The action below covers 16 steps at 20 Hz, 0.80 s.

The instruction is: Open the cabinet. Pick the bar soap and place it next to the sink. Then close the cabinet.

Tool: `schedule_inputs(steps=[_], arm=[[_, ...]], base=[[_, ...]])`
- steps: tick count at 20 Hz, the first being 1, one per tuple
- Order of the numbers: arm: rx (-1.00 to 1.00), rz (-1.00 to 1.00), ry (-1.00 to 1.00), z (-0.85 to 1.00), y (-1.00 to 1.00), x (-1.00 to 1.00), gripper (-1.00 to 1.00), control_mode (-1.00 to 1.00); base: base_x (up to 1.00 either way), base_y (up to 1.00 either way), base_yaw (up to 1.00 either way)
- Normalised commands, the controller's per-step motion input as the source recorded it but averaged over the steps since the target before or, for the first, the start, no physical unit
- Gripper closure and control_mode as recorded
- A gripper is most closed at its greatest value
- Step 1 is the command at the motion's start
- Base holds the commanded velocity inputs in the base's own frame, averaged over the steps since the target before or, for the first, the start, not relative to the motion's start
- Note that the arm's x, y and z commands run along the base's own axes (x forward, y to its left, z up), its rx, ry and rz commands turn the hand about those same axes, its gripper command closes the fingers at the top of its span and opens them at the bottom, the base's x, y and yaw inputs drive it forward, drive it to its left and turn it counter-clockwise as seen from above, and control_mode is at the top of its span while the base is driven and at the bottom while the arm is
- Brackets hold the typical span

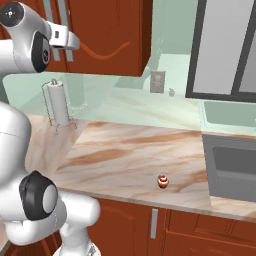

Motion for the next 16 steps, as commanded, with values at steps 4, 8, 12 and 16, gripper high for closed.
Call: schedule_inputs(steps=[4,8,12,16], arm=[[0.0,-0.06,0.0,0.0,0.0,0.18,-1.0,-1.0],[0.0,-0.01,0.0,0.0,0.0,0.26,-1.0,-1.0],[0.0,0.0,0.0,0.0,0.0,0.31,-1.0,-1.0],[0.0,0.0,0.0,0.0,0.0,0.23,-1.0,-1.0]], base=[[0.0,0.0,0.0],[0.0,0.0,0.0],[0.0,0.0,0.0],[0.0,0.0,0.0]])
